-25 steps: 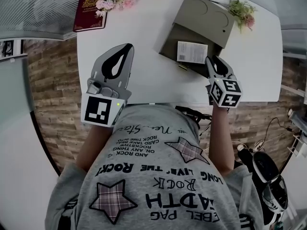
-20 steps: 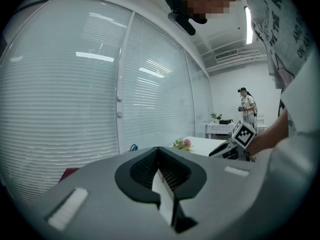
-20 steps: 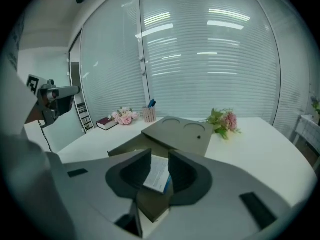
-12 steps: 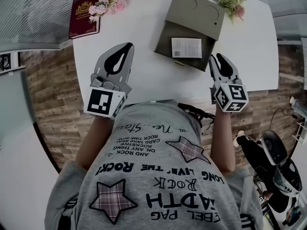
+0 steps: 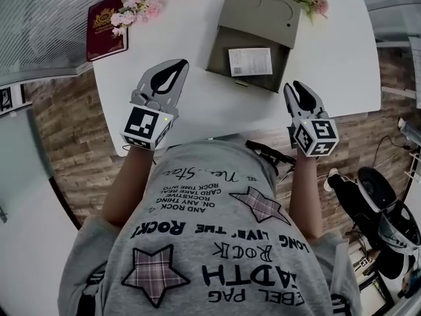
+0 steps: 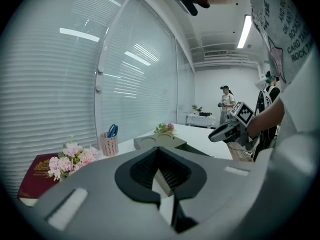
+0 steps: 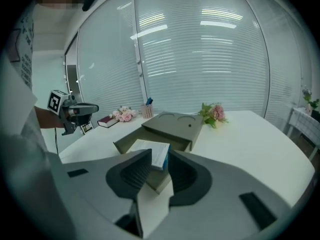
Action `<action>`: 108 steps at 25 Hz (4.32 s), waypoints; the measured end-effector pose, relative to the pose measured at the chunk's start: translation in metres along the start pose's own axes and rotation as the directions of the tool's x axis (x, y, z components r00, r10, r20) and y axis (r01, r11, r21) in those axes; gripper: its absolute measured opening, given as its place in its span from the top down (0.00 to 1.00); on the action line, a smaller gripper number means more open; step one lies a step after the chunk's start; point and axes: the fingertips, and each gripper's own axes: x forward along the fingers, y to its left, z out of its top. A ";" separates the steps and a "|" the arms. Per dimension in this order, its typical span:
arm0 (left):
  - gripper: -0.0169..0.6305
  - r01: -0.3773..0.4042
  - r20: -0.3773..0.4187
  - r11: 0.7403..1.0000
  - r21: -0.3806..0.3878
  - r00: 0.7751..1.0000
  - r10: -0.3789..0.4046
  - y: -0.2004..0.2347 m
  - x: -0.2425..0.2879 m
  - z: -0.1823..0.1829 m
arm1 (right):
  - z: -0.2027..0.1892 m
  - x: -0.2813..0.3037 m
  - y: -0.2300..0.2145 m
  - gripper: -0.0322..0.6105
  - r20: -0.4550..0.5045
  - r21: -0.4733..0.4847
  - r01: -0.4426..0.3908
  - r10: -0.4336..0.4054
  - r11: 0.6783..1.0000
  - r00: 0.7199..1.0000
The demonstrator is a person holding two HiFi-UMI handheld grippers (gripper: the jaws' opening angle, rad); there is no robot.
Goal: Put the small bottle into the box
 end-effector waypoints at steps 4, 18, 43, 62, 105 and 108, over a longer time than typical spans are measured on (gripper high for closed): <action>0.96 0.020 -0.063 1.000 -0.010 0.998 -0.020 0.001 0.011 -0.025 | -0.016 0.001 -0.001 0.78 -0.047 -0.020 -0.003 0.002 1.000 0.999; 0.84 0.137 -0.239 0.987 -0.079 0.959 -0.152 -0.020 0.042 -0.088 | -0.063 0.009 0.008 0.74 -0.238 -0.119 -0.092 0.062 0.989 0.969; 0.80 0.209 -0.418 0.976 -0.056 0.883 -0.213 -0.041 0.077 -0.147 | -0.097 0.036 0.016 0.81 -0.401 -0.244 -0.273 0.160 0.930 0.902; 0.82 0.169 -0.411 0.981 -0.095 0.891 -0.193 -0.042 0.078 -0.139 | -0.088 0.034 0.015 0.84 -0.392 -0.214 -0.267 0.168 0.940 0.904; 0.82 0.078 -0.409 0.991 -0.108 0.905 -0.115 -0.041 0.098 -0.123 | -0.067 0.041 -0.015 0.85 -0.361 -0.183 -0.255 0.176 0.950 0.916; 0.82 0.068 -0.407 0.992 -0.110 0.907 -0.108 -0.038 0.101 -0.121 | -0.065 0.042 -0.017 0.85 -0.355 -0.171 -0.249 0.176 0.953 0.918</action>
